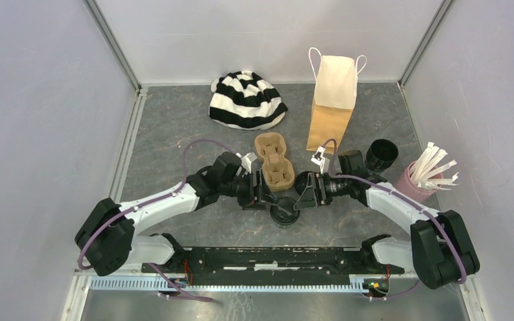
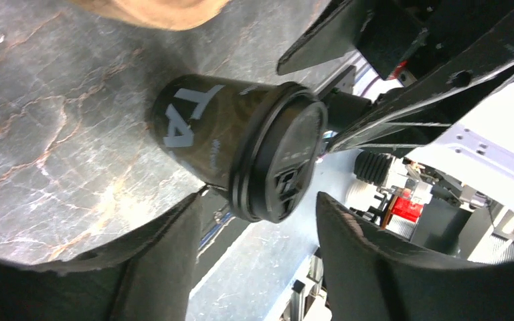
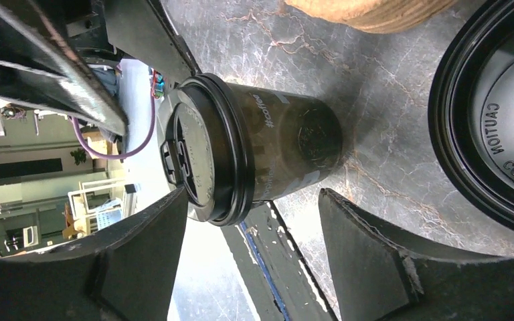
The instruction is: Pack the takeout coffee
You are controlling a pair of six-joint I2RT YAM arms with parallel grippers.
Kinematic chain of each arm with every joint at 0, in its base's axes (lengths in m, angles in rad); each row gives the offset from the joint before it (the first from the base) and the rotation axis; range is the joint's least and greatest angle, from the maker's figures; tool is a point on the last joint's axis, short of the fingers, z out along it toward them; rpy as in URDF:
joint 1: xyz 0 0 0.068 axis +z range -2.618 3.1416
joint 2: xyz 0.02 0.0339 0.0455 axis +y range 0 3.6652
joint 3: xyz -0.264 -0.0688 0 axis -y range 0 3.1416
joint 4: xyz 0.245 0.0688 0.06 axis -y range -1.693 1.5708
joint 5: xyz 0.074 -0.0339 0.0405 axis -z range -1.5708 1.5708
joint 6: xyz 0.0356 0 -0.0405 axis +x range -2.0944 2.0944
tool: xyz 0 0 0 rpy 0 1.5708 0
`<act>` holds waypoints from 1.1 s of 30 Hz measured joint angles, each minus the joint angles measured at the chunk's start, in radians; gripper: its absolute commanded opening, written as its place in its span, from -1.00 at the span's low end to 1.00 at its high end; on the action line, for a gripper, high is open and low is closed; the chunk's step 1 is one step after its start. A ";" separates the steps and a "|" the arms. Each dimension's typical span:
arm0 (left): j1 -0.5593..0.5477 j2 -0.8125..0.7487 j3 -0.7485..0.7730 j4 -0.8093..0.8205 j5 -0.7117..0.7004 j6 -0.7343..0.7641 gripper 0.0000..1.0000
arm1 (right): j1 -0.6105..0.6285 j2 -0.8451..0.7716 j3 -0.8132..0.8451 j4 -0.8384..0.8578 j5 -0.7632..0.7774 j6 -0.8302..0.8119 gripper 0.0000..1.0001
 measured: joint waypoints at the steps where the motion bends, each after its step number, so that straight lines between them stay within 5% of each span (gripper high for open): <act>1: 0.000 -0.001 0.010 -0.006 0.000 0.001 0.46 | 0.000 -0.002 0.005 -0.008 0.000 0.000 0.58; 7: 0.000 0.005 0.071 -0.014 -0.011 0.000 0.19 | 0.000 -0.014 0.018 -0.017 -0.003 0.018 0.28; 16: 0.004 -0.013 0.068 -0.080 -0.064 -0.001 0.26 | 0.000 -0.036 0.068 -0.140 0.069 -0.009 0.27; 22: 0.012 -0.101 0.057 -0.112 -0.092 -0.030 -0.25 | 0.000 -0.111 0.072 -0.163 0.105 0.026 0.00; 33: 0.012 -0.019 0.055 -0.144 -0.055 -0.036 -0.42 | 0.000 -0.111 0.027 -0.122 0.103 0.088 -0.29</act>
